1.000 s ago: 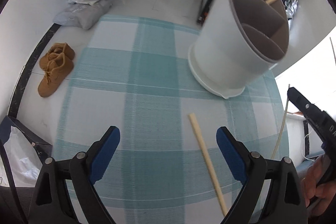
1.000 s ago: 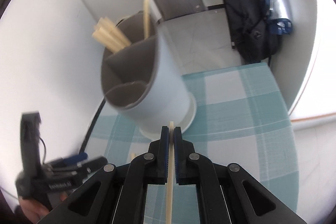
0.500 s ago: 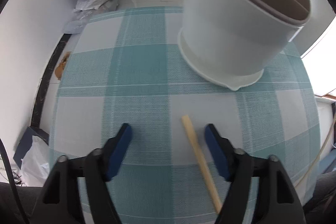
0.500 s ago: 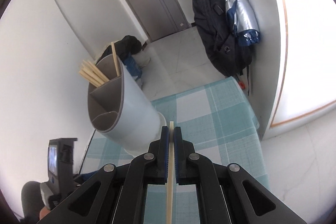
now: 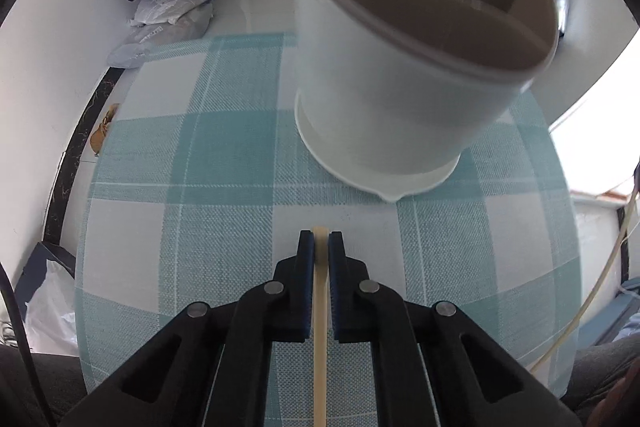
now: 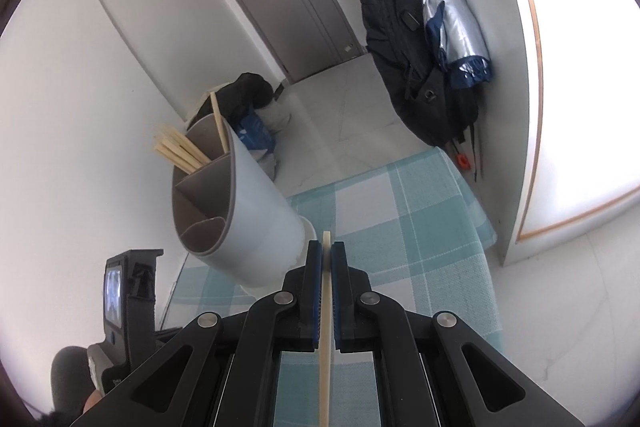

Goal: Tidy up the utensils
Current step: 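Lift both held chopsticks up over the caddy opening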

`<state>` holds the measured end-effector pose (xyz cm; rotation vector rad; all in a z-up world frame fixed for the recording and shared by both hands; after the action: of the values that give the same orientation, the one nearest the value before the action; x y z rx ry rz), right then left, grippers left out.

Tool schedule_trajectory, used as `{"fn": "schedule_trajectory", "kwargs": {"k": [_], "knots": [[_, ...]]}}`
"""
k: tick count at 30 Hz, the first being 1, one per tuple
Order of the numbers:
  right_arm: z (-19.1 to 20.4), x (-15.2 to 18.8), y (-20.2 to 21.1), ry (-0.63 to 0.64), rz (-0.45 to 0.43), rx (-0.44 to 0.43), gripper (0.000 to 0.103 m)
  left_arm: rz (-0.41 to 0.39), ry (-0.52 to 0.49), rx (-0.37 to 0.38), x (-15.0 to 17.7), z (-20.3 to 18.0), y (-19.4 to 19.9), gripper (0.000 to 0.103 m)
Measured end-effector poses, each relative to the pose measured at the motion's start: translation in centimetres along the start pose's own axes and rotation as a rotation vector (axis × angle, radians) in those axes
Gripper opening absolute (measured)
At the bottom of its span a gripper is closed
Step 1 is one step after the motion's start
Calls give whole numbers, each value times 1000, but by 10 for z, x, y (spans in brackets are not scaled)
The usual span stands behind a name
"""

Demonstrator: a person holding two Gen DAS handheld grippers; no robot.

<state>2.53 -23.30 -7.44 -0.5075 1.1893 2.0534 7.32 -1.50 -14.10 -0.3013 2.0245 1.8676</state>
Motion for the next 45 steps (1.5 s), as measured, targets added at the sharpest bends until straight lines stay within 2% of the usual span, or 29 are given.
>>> {"fn": "schedule_trajectory", "kwargs": {"k": [2, 5, 9, 15, 23, 45], "knots": [[5, 1, 3, 16, -8, -6, 4, -47, 13, 5, -5, -2, 10, 3], [11, 4, 7, 39, -22, -13, 4, -176, 27, 32, -12, 2, 43, 3], [23, 9, 14, 83, -45, -30, 4, -310, 24, 59, -13, -5, 83, 3], [45, 18, 25, 171, -84, -51, 3, -431, -15, 92, -7, -14, 119, 3], [70, 29, 35, 283, -117, -50, 3, -433, -61, 113, -5, -17, 129, 3], [89, 41, 61, 314, -172, -100, 3, -414, -152, 117, 5, -29, 155, 3]]}}
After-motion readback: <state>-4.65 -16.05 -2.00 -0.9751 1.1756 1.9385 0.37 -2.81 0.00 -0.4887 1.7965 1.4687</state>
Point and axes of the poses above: each gripper's, at about its wrist camera, not at the fingertips, and y roughly against the way its jaws point, z to its left, x to its underside, the point moved 3 cm from there along -y, roughly the way its jaws point, and after that the axes turned 7 degrees about -y, right-handed, at the moved point
